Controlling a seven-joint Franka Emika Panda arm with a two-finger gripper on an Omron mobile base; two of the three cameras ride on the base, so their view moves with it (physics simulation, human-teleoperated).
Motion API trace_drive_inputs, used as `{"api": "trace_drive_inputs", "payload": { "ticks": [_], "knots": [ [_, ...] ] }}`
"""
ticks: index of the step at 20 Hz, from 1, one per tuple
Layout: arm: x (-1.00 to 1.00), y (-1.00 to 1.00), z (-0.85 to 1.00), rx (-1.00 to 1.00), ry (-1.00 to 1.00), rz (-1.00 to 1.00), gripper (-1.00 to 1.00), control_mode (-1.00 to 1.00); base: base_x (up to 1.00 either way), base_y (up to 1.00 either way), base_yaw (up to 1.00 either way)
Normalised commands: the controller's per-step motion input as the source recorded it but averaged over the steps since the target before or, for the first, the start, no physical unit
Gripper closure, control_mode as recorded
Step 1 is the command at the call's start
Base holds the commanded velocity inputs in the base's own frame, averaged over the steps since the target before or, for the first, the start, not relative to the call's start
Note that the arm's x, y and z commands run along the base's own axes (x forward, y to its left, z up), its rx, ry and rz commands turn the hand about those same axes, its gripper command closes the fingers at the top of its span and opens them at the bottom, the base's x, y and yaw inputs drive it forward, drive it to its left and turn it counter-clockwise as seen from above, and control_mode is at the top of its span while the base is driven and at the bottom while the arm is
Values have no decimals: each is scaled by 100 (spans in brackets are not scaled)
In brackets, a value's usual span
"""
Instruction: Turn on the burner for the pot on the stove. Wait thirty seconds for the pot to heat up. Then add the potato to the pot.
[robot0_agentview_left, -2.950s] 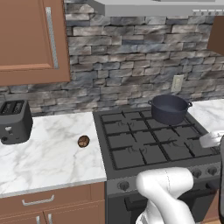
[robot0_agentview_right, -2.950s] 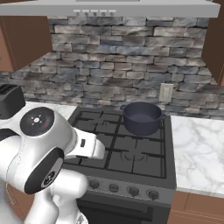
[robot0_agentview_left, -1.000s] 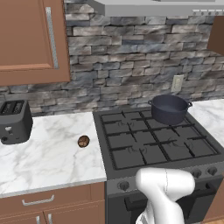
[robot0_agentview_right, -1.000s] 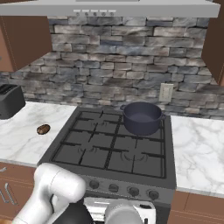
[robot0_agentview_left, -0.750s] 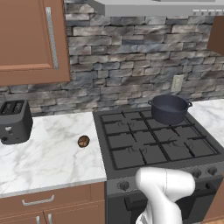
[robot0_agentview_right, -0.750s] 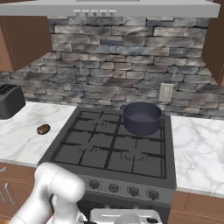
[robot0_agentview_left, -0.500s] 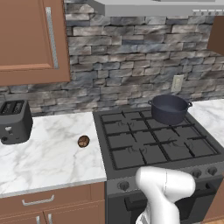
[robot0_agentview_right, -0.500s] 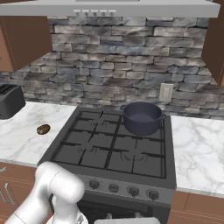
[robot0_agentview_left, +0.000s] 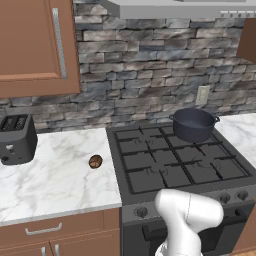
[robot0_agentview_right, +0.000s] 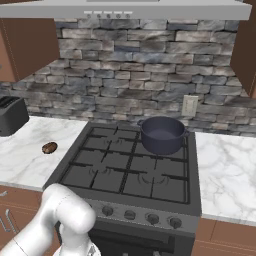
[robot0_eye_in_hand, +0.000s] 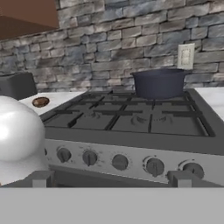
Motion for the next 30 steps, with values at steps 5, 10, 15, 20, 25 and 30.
{"api": "trace_drive_inputs", "payload": {
  "ticks": [5, 10, 15, 20, 25, 30],
  "knots": [
    [0, -4, -23, 0, 0, 0, -100, -100, 0, 0, 0],
    [0, -4, -28, 0, -1, 0, -100, -100, 0, 0, 0],
    [0, -3, -30, 0, -2, 0, -100, -100, 0, 0, 0],
    [0, -1, -32, 0, -6, 0, -100, -100, 0, 0, 0],
    [0, -1, -32, 0, -11, 0, -100, -100, 0, 0, 0],
    [1, 0, -30, 0, -24, 0, -100, -100, 0, 0, 0]
  ]
}}
